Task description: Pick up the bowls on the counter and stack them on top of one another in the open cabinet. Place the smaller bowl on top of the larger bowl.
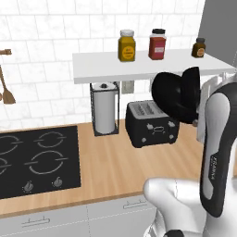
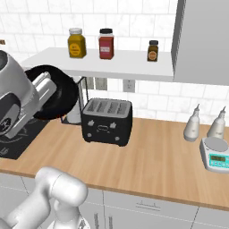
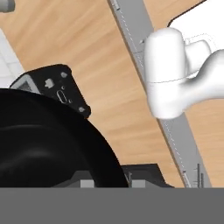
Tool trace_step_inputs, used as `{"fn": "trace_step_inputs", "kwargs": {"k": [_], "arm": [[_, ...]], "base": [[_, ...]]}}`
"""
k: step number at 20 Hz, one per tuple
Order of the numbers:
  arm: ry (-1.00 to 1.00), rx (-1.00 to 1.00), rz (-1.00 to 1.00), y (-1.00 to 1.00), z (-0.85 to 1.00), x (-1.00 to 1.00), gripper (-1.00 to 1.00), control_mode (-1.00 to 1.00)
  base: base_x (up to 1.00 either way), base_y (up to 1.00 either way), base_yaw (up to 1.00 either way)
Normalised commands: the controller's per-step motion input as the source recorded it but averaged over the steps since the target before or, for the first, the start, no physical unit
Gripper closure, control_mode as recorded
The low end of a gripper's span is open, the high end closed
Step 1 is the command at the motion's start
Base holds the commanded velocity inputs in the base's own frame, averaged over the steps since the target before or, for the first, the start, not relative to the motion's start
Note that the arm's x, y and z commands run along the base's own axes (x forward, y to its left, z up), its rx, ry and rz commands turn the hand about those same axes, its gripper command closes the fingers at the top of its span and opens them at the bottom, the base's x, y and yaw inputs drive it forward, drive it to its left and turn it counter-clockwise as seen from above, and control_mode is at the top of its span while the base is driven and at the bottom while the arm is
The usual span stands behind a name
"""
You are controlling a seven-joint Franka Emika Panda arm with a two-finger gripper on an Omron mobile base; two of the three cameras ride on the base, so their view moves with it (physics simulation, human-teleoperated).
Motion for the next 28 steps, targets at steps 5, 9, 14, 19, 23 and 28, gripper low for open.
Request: {"fn": "trace_step_inputs", "kwargs": {"k": [5,9,14,19,23,28], "arm": [[-0.30,0.00,0.00,0.59,0.15,0.52,1.00,-1.00],[-0.39,-0.03,0.00,0.51,0.22,0.29,1.00,-1.00],[-0.13,-0.05,0.00,0.39,0.51,0.15,1.00,-1.00],[0.00,-0.04,0.00,0.20,0.37,0.29,1.00,-1.00],[0.00,-0.04,0.01,0.22,0.11,0.60,1.00,-1.00],[0.00,-0.04,0.02,0.21,0.02,0.74,1.00,-1.00]], "base": [[0.00,0.00,0.00],[0.00,0.00,0.00],[0.00,0.00,0.00],[0.00,0.00,0.00],[0.00,0.00,0.00],[0.00,0.00,0.00]]}}
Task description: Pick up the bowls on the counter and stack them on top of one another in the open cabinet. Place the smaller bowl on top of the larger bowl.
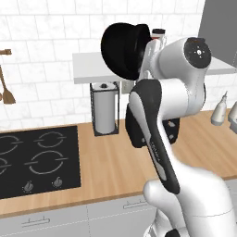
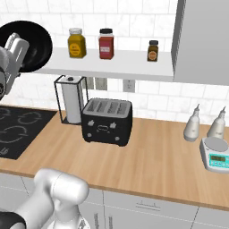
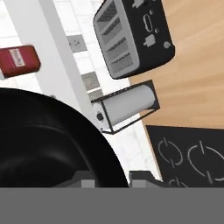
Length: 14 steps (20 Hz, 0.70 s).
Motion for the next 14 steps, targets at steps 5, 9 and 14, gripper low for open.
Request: {"fn": "trace_step_inputs", "kwargs": {"k": [5,9,14], "arm": [[0.00,-0.02,0.02,0.14,0.06,0.73,1.00,-1.00],[0.02,-0.05,0.00,0.17,0.07,0.59,1.00,-1.00],[0.12,-0.11,0.00,0.20,0.00,0.69,1.00,-1.00]], "base": [[0.00,0.00,0.00],[0.00,0.00,0.00],[0.00,0.00,0.00]]}}
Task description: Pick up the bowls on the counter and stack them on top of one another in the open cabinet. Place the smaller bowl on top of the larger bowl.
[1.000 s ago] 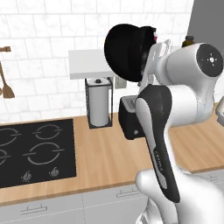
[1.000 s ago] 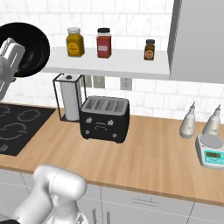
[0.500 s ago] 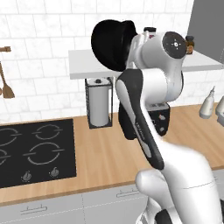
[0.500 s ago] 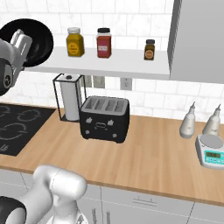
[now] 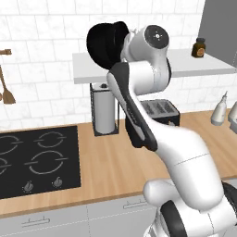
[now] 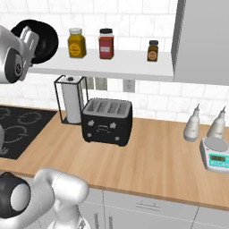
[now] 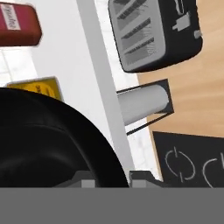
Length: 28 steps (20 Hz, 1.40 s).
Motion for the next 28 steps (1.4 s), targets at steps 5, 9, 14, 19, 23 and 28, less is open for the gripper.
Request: {"fn": "trace_step_inputs", "kwargs": {"k": [5,9,14,19,23,28], "arm": [[0.11,-0.08,0.00,0.12,-0.02,0.66,1.00,-1.00],[0.01,-0.08,0.00,0.16,-0.18,0.58,1.00,-1.00],[0.00,-0.07,0.00,0.13,-0.35,0.50,1.00,-1.00],[0.00,-0.01,0.00,0.01,-0.28,0.51,1.00,-1.00],[0.00,-0.01,0.00,0.01,-0.16,0.42,1.00,-1.00],[0.00,-0.07,0.00,0.21,-0.14,0.32,-1.00,-1.00]], "base": [[0.00,0.00,0.00],[0.00,0.00,0.00],[0.00,0.00,0.00],[0.00,0.00,0.00],[0.00,0.00,0.00],[0.00,0.00,0.00]]}}
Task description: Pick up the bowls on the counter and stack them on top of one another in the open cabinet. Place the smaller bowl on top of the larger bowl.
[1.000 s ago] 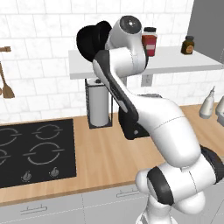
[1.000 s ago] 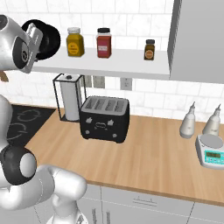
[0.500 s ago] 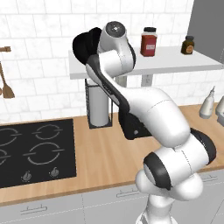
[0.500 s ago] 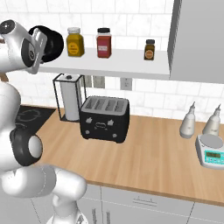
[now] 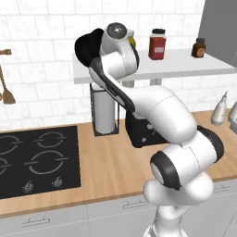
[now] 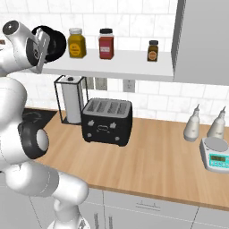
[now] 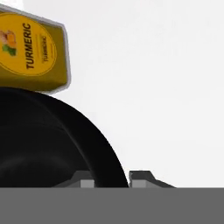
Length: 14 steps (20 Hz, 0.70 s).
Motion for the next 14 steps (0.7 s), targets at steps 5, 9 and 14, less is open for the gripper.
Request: {"fn": "trace_step_inputs", "kwargs": {"k": [5,9,14], "arm": [[-0.02,-0.02,0.00,0.05,-0.02,0.09,-1.00,-1.00],[-0.14,0.00,0.00,-0.01,0.00,0.00,-1.00,-1.00],[-0.20,0.00,0.00,0.00,0.00,-0.03,-1.00,-1.00]], "base": [[0.00,0.00,0.00],[0.00,0.00,0.00],[0.00,0.00,0.00]]}}
